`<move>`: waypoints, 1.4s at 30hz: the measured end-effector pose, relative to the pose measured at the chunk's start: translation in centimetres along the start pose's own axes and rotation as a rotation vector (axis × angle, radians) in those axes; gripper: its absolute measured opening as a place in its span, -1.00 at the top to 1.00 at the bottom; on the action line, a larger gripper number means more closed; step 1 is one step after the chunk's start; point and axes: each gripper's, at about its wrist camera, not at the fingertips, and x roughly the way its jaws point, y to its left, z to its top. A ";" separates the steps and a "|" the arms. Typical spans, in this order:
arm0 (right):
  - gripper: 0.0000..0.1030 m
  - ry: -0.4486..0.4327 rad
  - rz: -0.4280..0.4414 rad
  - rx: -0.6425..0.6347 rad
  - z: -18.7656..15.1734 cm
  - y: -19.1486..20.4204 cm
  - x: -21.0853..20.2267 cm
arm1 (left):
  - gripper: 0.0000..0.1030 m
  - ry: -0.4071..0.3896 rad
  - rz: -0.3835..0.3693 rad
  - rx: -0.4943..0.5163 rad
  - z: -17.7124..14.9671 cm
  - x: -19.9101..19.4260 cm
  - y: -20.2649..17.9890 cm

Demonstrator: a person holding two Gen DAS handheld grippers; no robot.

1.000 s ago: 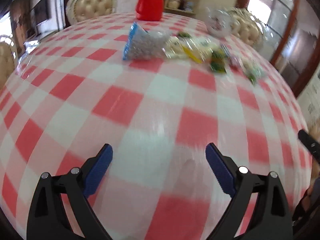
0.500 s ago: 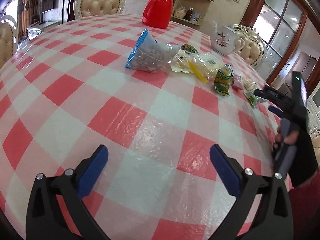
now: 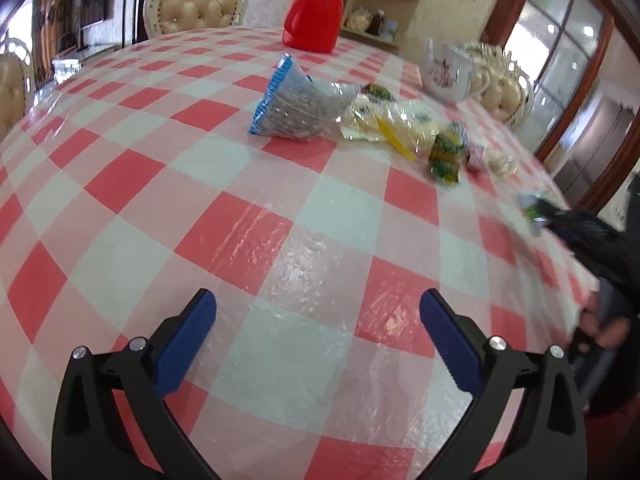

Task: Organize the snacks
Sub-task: 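Grasp green lemon-print snack pack with right tool while left tool grasps green triangular pack, then lift both green snack packs and carry them toward the clear box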

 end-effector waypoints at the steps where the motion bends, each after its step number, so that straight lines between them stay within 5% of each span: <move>1: 0.32 -0.012 0.010 0.019 -0.3 -0.4 -0.7 | -0.96 0.016 0.027 0.023 0.1 0.4 -0.6; 6: 0.32 -0.026 0.007 0.183 -1.5 -3.9 -2.1 | -0.96 0.027 -0.009 0.124 1.9 2.5 -5.6; 11: 0.32 -0.045 -0.017 0.143 -1.4 -3.1 -2.0 | -0.91 -0.013 0.013 0.139 5.9 6.3 -10.0; 15: 0.31 -0.041 -0.008 0.149 -1.3 -3.6 -1.9 | -0.33 0.013 -0.010 0.129 8.2 9.8 -12.6; 20: 0.31 -0.034 0.002 0.155 -1.2 -3.9 -1.8 | -0.31 -0.002 0.036 0.161 10.7 12.4 -15.5; 21: 0.31 -0.032 0.003 0.151 -1.2 -3.9 -1.8 | -0.17 0.000 0.045 0.165 11.1 12.8 -15.7; 22: 0.31 -0.032 0.004 0.150 -1.2 -3.9 -1.7 | 0.17 0.005 0.055 0.172 11.4 13.3 -15.9; 25: 0.31 -0.032 0.011 0.160 -1.2 -4.1 -1.7 | 0.42 0.020 0.019 0.200 10.8 12.4 -15.9; 32: 0.31 -0.030 0.020 0.148 -1.3 -3.7 -1.9 | 0.43 -0.055 -0.074 0.193 6.6 5.2 -13.5; 42: 0.31 -0.039 0.024 0.102 -1.4 -2.9 -1.9 | 0.43 -0.054 -0.055 0.096 2.0 1.8 -7.9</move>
